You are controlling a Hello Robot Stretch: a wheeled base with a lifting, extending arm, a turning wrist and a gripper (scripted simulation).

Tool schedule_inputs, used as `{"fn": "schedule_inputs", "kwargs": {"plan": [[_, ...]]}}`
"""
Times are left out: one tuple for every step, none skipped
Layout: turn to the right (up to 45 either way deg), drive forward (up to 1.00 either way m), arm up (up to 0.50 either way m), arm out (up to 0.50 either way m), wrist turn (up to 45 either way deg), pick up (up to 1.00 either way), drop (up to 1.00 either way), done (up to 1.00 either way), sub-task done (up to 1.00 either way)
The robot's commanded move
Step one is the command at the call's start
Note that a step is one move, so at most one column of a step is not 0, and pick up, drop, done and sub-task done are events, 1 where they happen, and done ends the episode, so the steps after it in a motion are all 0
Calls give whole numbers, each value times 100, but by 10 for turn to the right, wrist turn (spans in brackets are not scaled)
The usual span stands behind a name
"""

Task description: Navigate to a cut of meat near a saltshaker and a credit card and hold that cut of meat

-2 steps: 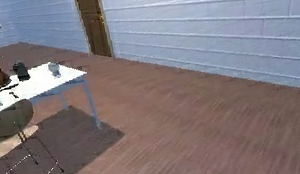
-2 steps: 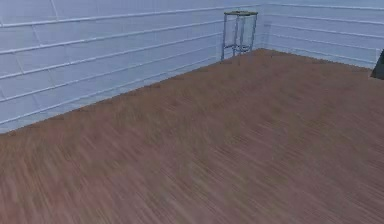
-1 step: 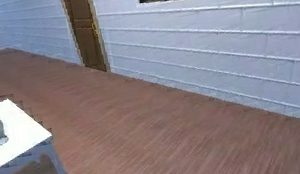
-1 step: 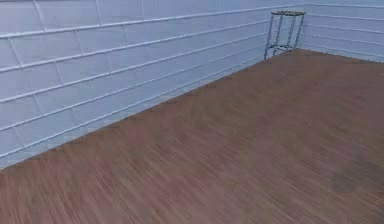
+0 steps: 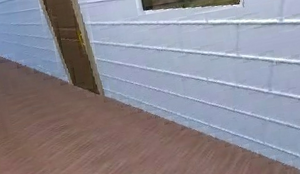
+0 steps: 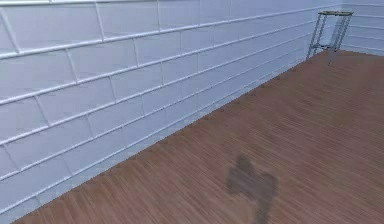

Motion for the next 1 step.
{"fn": "schedule_inputs", "kwargs": {"plan": [[0,25,0,0,0,0,0,0,0]]}}
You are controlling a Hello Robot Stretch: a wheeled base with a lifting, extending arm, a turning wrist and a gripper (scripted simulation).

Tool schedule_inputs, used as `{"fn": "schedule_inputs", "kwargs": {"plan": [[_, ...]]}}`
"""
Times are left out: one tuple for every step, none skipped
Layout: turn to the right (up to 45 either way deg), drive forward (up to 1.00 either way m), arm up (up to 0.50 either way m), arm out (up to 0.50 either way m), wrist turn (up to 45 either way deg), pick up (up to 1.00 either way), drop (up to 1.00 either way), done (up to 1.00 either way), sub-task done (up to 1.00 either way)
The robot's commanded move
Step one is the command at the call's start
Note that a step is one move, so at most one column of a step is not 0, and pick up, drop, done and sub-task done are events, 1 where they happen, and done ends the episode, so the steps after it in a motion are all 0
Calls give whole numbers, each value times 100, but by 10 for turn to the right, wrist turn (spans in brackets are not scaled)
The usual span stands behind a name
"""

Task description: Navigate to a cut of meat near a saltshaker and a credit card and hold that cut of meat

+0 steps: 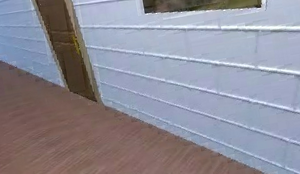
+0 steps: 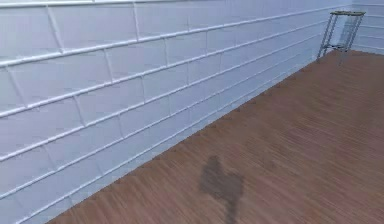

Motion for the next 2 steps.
{"fn": "schedule_inputs", "kwargs": {"plan": [[-420,0,0,0,0,0,0,0,0],[0,100,0,0,0,0,0,0,0]]}}
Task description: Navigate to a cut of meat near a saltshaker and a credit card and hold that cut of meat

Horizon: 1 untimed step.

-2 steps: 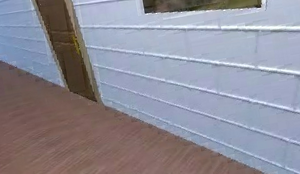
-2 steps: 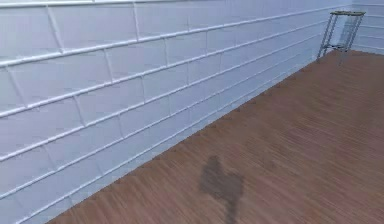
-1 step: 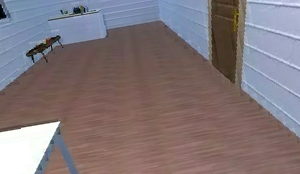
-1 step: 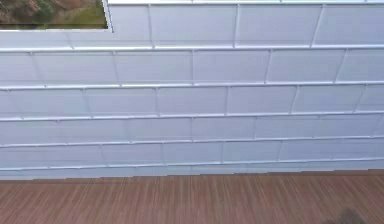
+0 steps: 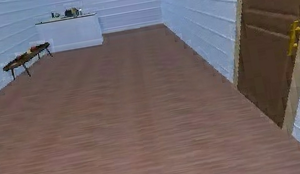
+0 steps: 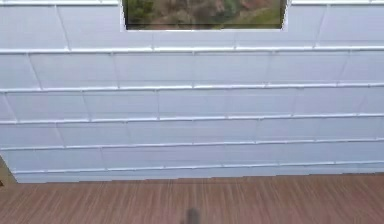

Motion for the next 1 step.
{"fn": "schedule_inputs", "kwargs": {"plan": [[-30,0,0,0,0,0,0,0,0]]}}
